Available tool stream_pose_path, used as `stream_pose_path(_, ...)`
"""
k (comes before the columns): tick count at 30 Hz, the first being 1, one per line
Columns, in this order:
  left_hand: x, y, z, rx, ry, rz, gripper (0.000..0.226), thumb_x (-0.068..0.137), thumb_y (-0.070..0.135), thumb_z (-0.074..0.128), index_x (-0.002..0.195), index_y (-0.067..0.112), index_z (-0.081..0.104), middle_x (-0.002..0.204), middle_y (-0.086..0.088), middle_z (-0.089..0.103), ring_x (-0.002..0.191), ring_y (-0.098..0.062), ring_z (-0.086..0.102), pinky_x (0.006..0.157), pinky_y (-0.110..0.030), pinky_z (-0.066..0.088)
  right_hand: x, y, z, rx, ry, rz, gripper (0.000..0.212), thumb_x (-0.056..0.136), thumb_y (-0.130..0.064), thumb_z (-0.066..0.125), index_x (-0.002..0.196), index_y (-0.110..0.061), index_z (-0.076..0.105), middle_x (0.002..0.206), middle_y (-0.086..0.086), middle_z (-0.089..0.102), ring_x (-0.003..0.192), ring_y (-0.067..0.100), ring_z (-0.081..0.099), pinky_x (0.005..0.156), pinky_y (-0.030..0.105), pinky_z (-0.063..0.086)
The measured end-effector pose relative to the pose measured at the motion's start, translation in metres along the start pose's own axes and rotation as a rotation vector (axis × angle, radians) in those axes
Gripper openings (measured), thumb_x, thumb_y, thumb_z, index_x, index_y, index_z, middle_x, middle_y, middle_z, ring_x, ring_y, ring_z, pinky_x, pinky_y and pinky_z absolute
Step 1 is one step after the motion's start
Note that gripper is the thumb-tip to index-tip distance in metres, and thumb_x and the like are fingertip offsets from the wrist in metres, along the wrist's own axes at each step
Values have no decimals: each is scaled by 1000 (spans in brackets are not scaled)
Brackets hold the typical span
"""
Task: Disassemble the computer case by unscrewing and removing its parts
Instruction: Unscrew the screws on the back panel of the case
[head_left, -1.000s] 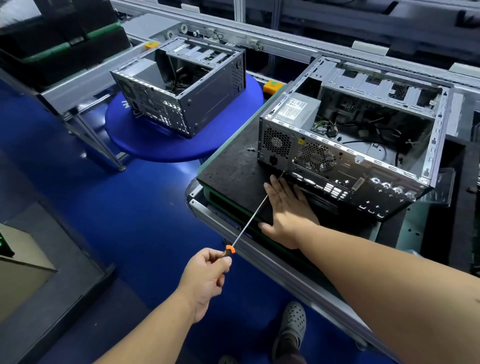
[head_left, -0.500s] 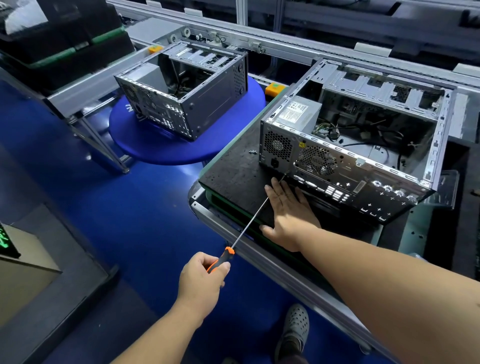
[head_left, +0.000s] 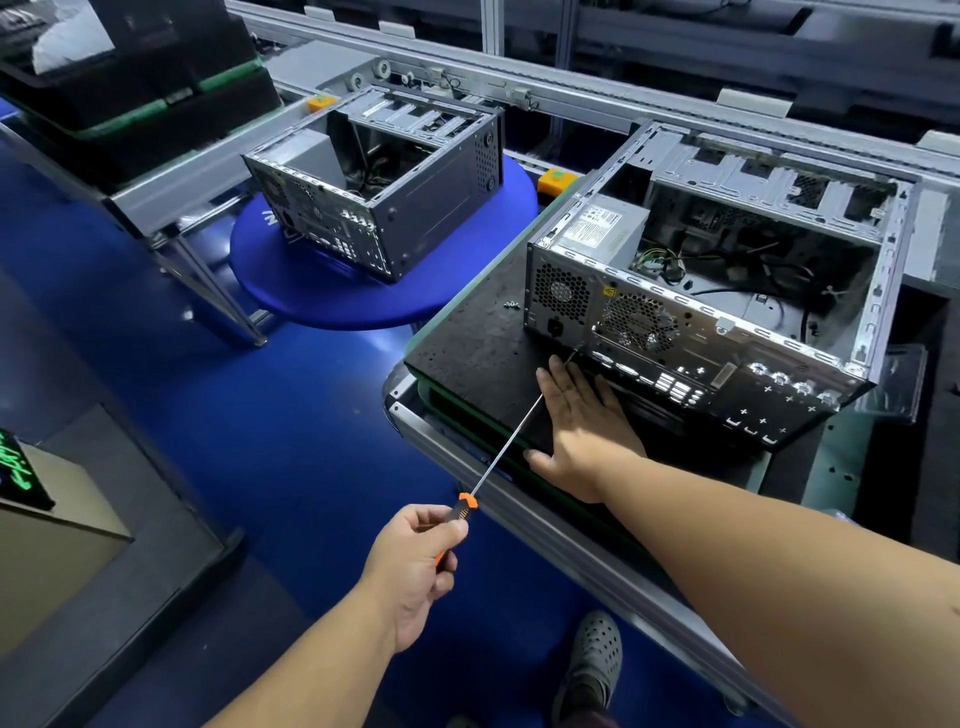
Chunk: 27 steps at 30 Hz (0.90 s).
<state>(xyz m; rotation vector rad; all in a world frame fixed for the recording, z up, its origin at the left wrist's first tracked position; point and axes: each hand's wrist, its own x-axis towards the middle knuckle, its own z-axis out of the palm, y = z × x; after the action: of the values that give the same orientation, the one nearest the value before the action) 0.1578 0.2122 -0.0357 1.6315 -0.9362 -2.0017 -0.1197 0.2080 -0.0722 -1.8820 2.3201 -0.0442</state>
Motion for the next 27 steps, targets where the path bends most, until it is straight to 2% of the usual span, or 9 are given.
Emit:
stream_pose_path(3, 0, -3, -2, -48, 53, 47, 28, 92, -8, 70, 116, 3, 61, 91, -12, 65, 67, -18, 57, 54, -28, 47, 1, 0, 2, -2, 3, 0, 111, 79, -79, 30, 159, -25, -25, 165, -3, -32, 155, 16, -21, 125, 45, -9)
stream_pose_path(5, 1, -6, -4, -137, 65, 40, 25, 92, -7, 71, 113, 2, 61, 84, -10, 66, 65, -17, 60, 57, -28, 54, 1, 0, 2, 0, 5, 0, 111, 79, -79, 30, 158, -25, -26, 165, -3, -32, 155, 15, -21, 125, 45, -9)
stream_pose_path(10, 4, -9, -4, -155, 117, 40, 20, 96, 15, 76, 110, 2, 70, 83, -10, 73, 68, -17, 68, 60, -28, 57, 2, 0, 3, -14, 4, 6, 112, 79, -80, 30, 158, -24, -27, 165, -3, -32, 155, 15, -21, 126, 46, -6)
stream_pose_path(14, 2, -4, -2, -135, 134, -34, 32, 104, 39, 66, 111, 8, 71, 81, -12, 75, 61, -17, 65, 49, -26, 50, 1, -1, 2, -6, 14, 5, 113, 79, -80, 31, 158, -24, -27, 165, -3, -31, 155, 15, -20, 126, 45, -6)
stream_pose_path(17, 1, 1, 2, -179, 148, -130, 38, 105, 45, 62, 111, 9, 71, 78, -14, 74, 56, -16, 61, 42, -25, 43, 0, 0, 1, -7, 14, 4, 113, 79, -80, 32, 158, -24, -26, 166, -3, -31, 155, 15, -20, 126, 45, -6)
stream_pose_path(20, -1, 3, 3, -219, 119, -161, 33, 105, 35, 64, 111, 2, 71, 80, -14, 69, 58, -18, 59, 44, -25, 42, 1, -1, 0, -12, 6, 8, 113, 79, -80, 31, 158, -23, -26, 166, -2, -31, 155, 15, -20, 126, 45, -6)
stream_pose_path(22, -3, 3, 0, -248, 85, -144, 19, 102, 19, 65, 111, 2, 68, 86, -12, 63, 63, -19, 57, 47, -26, 42, 0, -2, -1, -10, 3, 9, 113, 79, -80, 32, 158, -23, -26, 166, -2, -31, 155, 15, -21, 126, 45, -6)
stream_pose_path(24, -5, 3, -3, -258, 61, -115, 16, 99, 6, 62, 115, 5, 65, 95, -11, 58, 67, -19, 55, 48, -26, 43, 0, -2, -1, -8, 4, 8, 114, 79, -80, 32, 159, -23, -25, 166, -2, -30, 155, 15, -20, 126, 45, -6)
stream_pose_path(27, -5, 2, -6, -232, 20, -79, 15, 100, 0, 62, 115, 6, 63, 96, -12, 59, 68, -17, 56, 50, -25, 45, -1, -2, -2, -24, 14, 6, 114, 77, -80, 31, 160, -22, -22, 167, -1, -28, 156, 16, -18, 126, 45, -5)
